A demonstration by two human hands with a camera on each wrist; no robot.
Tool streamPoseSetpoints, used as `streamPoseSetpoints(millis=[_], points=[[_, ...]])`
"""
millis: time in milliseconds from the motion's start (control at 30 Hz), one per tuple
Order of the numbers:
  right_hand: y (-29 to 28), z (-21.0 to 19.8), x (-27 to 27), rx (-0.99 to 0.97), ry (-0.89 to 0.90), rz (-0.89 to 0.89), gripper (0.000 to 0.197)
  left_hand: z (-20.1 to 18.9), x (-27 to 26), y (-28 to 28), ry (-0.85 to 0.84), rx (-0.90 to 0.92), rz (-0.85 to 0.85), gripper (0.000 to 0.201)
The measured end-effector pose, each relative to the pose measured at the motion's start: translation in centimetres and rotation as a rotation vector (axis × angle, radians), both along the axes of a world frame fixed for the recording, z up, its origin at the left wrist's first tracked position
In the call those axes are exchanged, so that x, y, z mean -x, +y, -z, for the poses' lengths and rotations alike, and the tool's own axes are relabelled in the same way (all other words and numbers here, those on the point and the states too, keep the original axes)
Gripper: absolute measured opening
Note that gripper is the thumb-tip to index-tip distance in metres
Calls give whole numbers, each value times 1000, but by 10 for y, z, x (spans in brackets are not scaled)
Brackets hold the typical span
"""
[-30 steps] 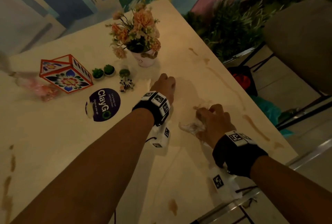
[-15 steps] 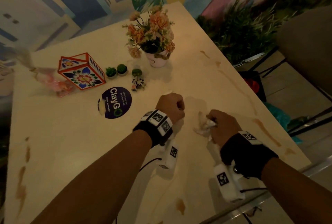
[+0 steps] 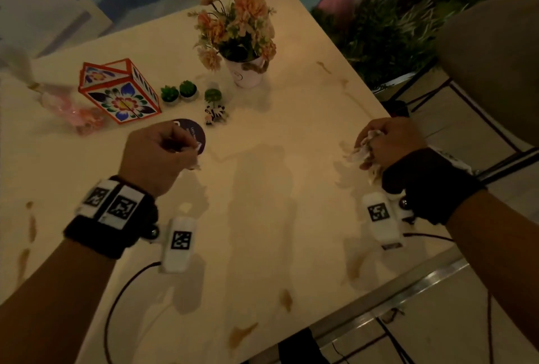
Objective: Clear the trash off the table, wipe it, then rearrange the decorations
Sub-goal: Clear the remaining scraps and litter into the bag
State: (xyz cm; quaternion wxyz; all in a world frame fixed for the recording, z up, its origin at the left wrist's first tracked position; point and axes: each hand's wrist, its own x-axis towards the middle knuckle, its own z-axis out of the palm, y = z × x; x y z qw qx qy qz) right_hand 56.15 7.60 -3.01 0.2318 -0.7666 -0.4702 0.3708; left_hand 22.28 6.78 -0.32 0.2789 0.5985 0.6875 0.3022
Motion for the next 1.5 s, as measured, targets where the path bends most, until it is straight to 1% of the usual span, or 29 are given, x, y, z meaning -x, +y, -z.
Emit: streamPoseSetpoints(millis=[33, 100, 167, 267, 333, 400, 500, 567, 633, 667, 733, 800, 833, 900, 1000, 1067, 1167, 1233, 1333, 1500], points=[[1, -2, -2, 18, -17, -1, 27, 2, 5, -3, -4, 4, 6, 19], [4, -9, -3, 40, 21, 0, 30, 8, 12, -9, -22, 6, 9, 25], [5, -20, -1, 2, 31, 17, 33, 11, 18, -14, -41, -10, 20, 29], [7, -34, 3, -50, -57, 89, 38, 14, 28, -22, -78, -38, 53, 27], [10, -40, 6, -13, -60, 109, 35, 16, 38, -28, -82, -62, 67, 26], [10, -46, 16, 55, -45, 106, 27, 17, 53, -36, -74, -92, 78, 26], [-7, -50, 53, 111, -24, 76, 22, 18, 85, -50, -97, -129, 66, 28], [-26, -49, 86, 65, -52, 19, 23, 19, 113, -61, -105, -131, 47, 29], [-44, -46, 121, -5, -139, -80, 28, 21, 145, -74, -102, -124, 32, 33], [-51, -45, 137, -9, -191, -134, 31, 22, 162, -81, -94, -117, 25, 34], [-61, -43, 167, 32, -257, -237, 39, 24, 194, -96, -66, -90, 6, 36], [-72, -43, 197, 72, -279, -318, 42, 22, 223, -109, -65, -63, -13, 36], [-76, -43, 211, 85, -297, -361, 41, 20, 236, -116, -60, -58, -19, 35], [-85, -42, 237, 102, -348, -439, 36, 15, 262, -130, 6, -45, -37, 33], [-93, -43, 270, 135, -396, -530, 39, 12, 299, -151, 112, 22, -131, 30], [-95, -45, 289, 148, -415, -595, 40, 11, 318, -166, 144, 55, -198, 37], [-92, -45, 310, 133, -431, -665, 43, 9, 334, -189, 162, 89, -246, 32], [-90, -44, 317, 127, -436, -680, 44, 10, 337, -199, 150, 101, -250, 35], [-88, -43, 317, 124, -398, -665, 43, 11, 336, -204, 143, 89, -257, 40], [-94, -40, 310, 99, -382, -664, 45, 13, 331, -213, 137, 47, -229, 41]])
